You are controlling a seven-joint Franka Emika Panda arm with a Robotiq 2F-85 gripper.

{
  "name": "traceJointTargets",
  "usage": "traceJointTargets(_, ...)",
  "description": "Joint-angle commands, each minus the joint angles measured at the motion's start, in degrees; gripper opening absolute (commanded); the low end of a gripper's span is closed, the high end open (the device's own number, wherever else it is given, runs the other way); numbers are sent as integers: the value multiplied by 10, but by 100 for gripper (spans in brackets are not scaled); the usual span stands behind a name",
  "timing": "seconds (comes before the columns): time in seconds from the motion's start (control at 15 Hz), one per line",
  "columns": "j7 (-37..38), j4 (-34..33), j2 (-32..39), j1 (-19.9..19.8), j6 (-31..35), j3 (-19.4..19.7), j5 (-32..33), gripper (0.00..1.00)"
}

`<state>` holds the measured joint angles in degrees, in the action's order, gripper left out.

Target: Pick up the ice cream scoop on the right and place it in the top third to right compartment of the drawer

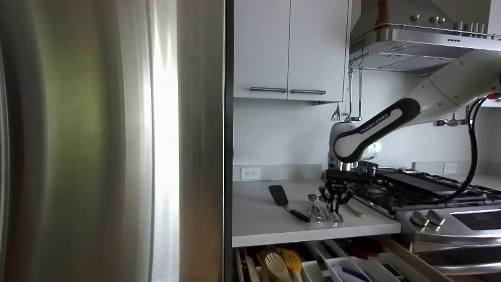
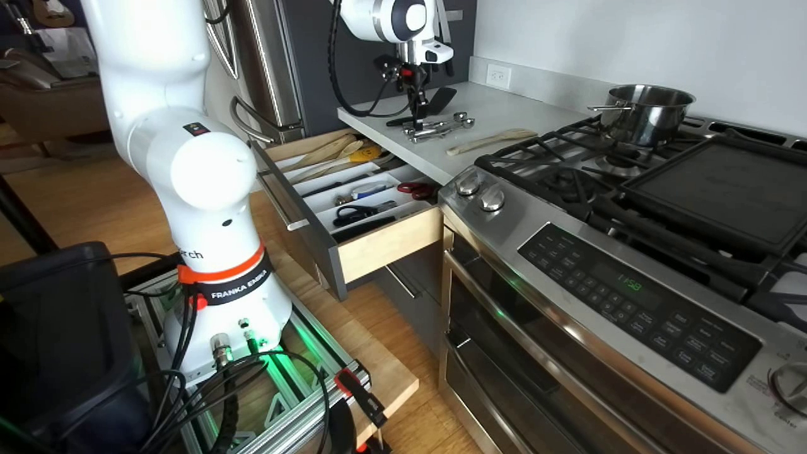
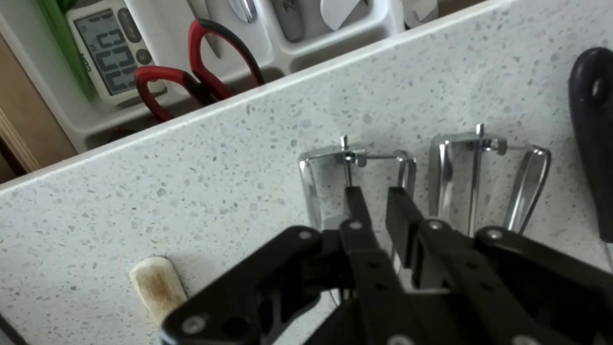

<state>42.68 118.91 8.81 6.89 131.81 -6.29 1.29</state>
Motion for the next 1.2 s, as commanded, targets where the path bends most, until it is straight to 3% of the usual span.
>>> traceJointTargets(0.0,20,-8,12,16,-9,9,18,21)
traceJointTargets(0.4,48,-8,21,26,-11,15,42,19)
traceJointTargets(1.13,77,-8,31,36,-2,19,83,24)
